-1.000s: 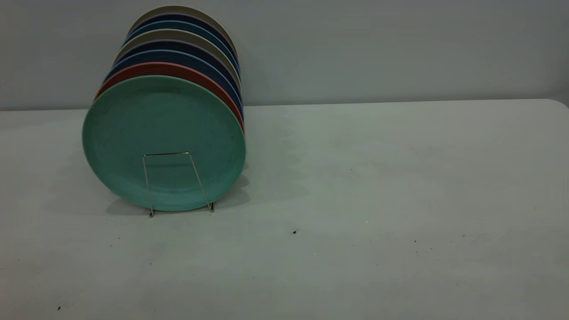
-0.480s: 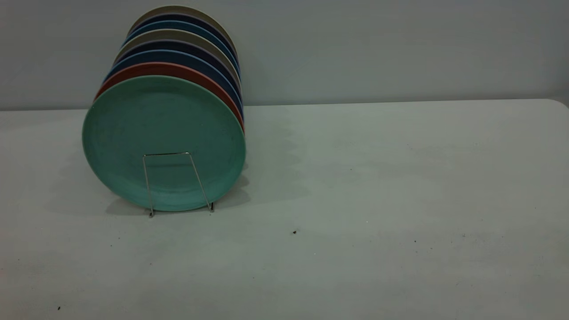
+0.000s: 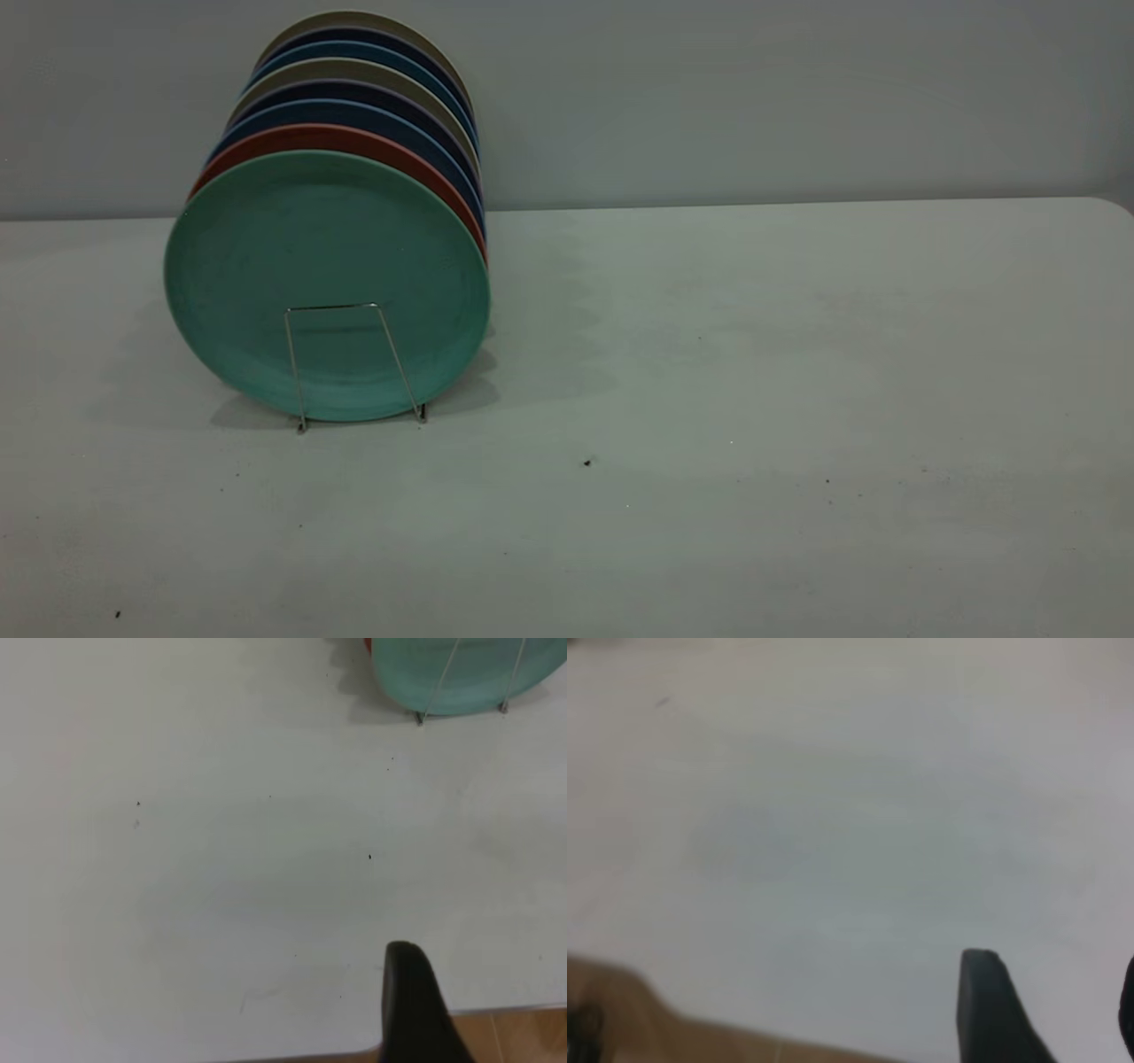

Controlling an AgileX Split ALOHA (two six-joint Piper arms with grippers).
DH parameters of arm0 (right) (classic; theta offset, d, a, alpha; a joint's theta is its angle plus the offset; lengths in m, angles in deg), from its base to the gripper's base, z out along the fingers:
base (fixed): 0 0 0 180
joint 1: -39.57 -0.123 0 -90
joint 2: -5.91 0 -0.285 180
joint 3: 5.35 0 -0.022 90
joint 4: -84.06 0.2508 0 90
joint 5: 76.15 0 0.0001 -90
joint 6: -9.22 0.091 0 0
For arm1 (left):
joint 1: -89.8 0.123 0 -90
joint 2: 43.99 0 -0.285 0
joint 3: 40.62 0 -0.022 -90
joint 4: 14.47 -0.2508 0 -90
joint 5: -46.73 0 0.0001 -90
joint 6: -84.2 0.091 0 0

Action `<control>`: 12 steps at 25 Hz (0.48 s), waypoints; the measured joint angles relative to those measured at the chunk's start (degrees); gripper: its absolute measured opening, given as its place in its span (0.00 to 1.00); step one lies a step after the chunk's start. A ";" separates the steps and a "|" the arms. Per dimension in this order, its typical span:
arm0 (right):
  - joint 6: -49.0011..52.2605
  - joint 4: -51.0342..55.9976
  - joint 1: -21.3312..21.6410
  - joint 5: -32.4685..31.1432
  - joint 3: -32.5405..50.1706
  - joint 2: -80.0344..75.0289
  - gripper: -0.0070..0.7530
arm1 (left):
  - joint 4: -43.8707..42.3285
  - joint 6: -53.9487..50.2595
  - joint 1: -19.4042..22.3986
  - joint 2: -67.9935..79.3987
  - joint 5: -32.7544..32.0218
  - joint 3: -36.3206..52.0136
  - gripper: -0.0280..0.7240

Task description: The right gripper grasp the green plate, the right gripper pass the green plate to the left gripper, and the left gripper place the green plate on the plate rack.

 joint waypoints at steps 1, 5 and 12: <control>0.00 0.02 1.33 0.00 0.00 0.85 0.48 | 0.00 0.00 0.00 -0.02 0.00 0.00 0.62; 0.00 0.07 3.68 -0.06 0.00 4.49 0.48 | 0.02 0.00 0.00 -0.02 0.00 0.00 0.62; 0.00 0.34 3.95 -0.08 0.00 4.80 0.48 | 0.06 0.00 0.00 -0.02 0.00 0.00 0.62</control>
